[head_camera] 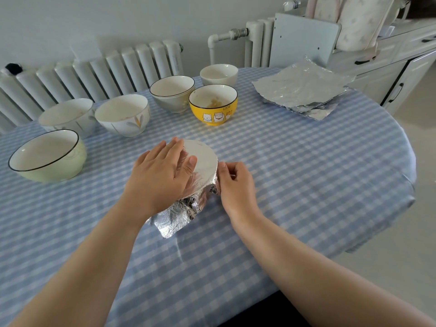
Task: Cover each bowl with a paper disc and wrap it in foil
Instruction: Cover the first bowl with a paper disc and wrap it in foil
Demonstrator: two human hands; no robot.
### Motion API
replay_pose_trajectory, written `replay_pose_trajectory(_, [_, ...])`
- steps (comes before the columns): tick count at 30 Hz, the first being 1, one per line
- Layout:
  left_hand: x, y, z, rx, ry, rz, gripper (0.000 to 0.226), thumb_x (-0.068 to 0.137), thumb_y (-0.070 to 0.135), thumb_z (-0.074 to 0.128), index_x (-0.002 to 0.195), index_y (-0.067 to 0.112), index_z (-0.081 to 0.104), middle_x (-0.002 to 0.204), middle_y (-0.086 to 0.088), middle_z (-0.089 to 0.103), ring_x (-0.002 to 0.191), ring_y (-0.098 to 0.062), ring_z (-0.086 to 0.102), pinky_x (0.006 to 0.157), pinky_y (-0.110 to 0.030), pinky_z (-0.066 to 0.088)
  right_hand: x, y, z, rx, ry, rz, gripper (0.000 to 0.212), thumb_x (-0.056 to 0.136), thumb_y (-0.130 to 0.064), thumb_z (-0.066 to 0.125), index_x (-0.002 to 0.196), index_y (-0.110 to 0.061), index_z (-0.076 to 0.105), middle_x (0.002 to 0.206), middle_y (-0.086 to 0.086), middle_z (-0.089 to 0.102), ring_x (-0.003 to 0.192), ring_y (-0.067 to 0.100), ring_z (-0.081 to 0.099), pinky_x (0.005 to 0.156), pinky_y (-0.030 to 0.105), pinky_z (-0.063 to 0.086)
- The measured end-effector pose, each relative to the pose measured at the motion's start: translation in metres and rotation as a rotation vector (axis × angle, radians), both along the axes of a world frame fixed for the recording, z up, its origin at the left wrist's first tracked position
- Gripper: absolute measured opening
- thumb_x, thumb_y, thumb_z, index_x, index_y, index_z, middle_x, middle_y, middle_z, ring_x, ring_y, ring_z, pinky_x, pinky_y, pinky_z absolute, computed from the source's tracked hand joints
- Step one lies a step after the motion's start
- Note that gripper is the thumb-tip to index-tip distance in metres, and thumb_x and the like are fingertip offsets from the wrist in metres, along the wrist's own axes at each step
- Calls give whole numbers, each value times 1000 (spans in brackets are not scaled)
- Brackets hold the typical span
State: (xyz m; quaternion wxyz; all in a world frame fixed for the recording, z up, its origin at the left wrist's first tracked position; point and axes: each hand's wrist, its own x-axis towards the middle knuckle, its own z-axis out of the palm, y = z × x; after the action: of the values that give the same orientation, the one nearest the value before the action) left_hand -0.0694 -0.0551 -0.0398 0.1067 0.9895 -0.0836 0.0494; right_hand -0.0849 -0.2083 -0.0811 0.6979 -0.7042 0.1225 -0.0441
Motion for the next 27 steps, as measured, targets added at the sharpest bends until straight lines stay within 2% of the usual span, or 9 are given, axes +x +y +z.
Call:
replay_pose_trajectory(4, [1, 1, 0, 10, -5, -6, 83, 87, 65, 7, 156, 22, 21, 164, 6, 19, 151, -16, 12, 121, -40, 11, 1, 1, 0, -14, 14, -6, 17, 102, -27, 50, 90, -17, 56, 67, -5, 58, 53, 1, 48, 51, 14, 37])
replay_pose_trajectory(8, [2, 1, 0, 11, 3, -1, 82, 87, 65, 7, 156, 23, 20, 164, 7, 18, 151, -14, 11, 121, -39, 10, 1, 2, -1, -8, 43, -18, 12, 101, -24, 50, 90, -21, 55, 84, -5, 62, 73, 9, 57, 65, 25, 49])
replay_pose_trajectory(11, [2, 1, 0, 6, 3, 4, 82, 86, 65, 8, 156, 24, 21, 164, 7, 18, 151, -14, 11, 120, -38, 10, 1, 3, -1, -43, 45, -15, 11, 101, -20, 48, 92, -23, 53, 84, -9, 60, 73, 7, 55, 59, 18, 43])
replay_pose_trajectory(16, [2, 0, 0, 7, 2, 3, 83, 87, 67, 8, 156, 24, 21, 164, 7, 19, 151, -15, 12, 120, -38, 10, 1, 6, -2, -101, 65, 12, 13, 103, -19, 42, 96, -28, 50, 83, -8, 59, 67, 9, 54, 55, 22, 41])
replay_pose_trajectory(18, [2, 0, 0, 12, 3, 0, 81, 90, 69, 8, 156, 24, 21, 164, 7, 19, 151, -15, 12, 120, -38, 10, 0, 6, -2, -136, 66, 44, 12, 103, -20, 39, 99, -28, 47, 83, -7, 58, 72, 14, 62, 59, 30, 49])
replay_pose_trajectory(20, [2, 0, 0, 14, 1, -1, 80, 91, 68, 9, 156, 23, 21, 164, 6, 19, 151, -15, 12, 120, -38, 10, 0, 5, -2, -174, 64, 78, 11, 102, -20, 38, 101, -27, 46, 84, -6, 59, 79, 24, 67, 70, 43, 54])
replay_pose_trajectory(23, [2, 0, 0, 8, -4, 2, 82, 86, 65, 10, 156, 23, 22, 163, 6, 20, 151, -16, 13, 119, -38, 11, 2, 3, 0, -244, 89, 146, 12, 99, -16, 37, 105, -22, 46, 77, -3, 62, 75, 26, 66, 72, 47, 57])
replay_pose_trajectory(25, [2, -1, 1, 0, -1, 6, 82, 86, 64, 11, 156, 24, 23, 163, 6, 20, 151, -15, 13, 119, -38, 11, 3, 1, 3, -290, 119, 202, 13, 98, -16, 37, 106, -20, 46, 86, 1, 65, 80, 27, 66, 75, 48, 58])
replay_pose_trajectory(27, [1, -1, 1, -12, -2, 15, 81, 85, 65, 12, 155, 25, 24, 163, 7, 20, 151, -15, 13, 119, -38, 10, 6, -2, 5, -346, 159, 275, 17, 96, -14, 36, 109, -17, 47, 101, 7, 66, 85, 30, 68, 72, 43, 57])
